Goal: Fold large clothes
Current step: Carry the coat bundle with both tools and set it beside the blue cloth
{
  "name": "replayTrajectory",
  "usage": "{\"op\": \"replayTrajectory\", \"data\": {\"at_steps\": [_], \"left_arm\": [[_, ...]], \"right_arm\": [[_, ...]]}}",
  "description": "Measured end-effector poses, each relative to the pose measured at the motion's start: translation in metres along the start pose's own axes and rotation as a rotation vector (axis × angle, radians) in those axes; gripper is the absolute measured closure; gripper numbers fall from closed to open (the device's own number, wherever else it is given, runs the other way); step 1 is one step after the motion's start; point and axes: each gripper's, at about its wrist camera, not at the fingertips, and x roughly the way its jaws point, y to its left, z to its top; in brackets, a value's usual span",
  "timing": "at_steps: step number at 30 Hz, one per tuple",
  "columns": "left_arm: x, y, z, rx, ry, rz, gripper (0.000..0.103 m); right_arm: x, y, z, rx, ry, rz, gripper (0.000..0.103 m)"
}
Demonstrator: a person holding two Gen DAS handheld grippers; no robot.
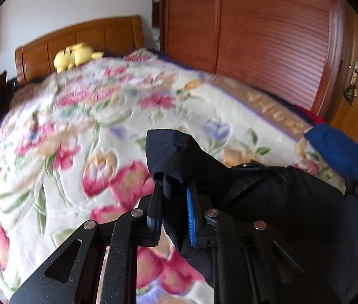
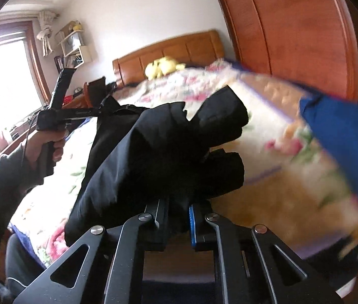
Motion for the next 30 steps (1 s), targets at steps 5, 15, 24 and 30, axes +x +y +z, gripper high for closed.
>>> {"op": "replayTrajectory", "data": {"at_steps": [5, 15, 24, 30], "left_arm": [[-0.014, -0.042, 0.037, 0.031, -0.064, -0.015, 0.086], [0.000, -0.186, 0.122, 0.141, -0.125, -0.148, 0.086], [0.033, -0.328, 0.144, 0.211, -0.114, -0.293, 0.086], [0.068, -0.394, 0.123, 0.361, -0.043, -0.278, 0.086]], "right_arm": [[-0.031, -0.033, 0.030, -0.049, -0.065, -0.064, 0.092], [-0.124, -0.126, 0.074, -0.057, -0.149, -0.239, 0.092], [-0.197, -0.190, 0.063, -0.002, -0.183, -0.454, 0.092], [-0.214, -0.225, 0.028, 0.095, -0.137, -0.547, 0.092]]}}
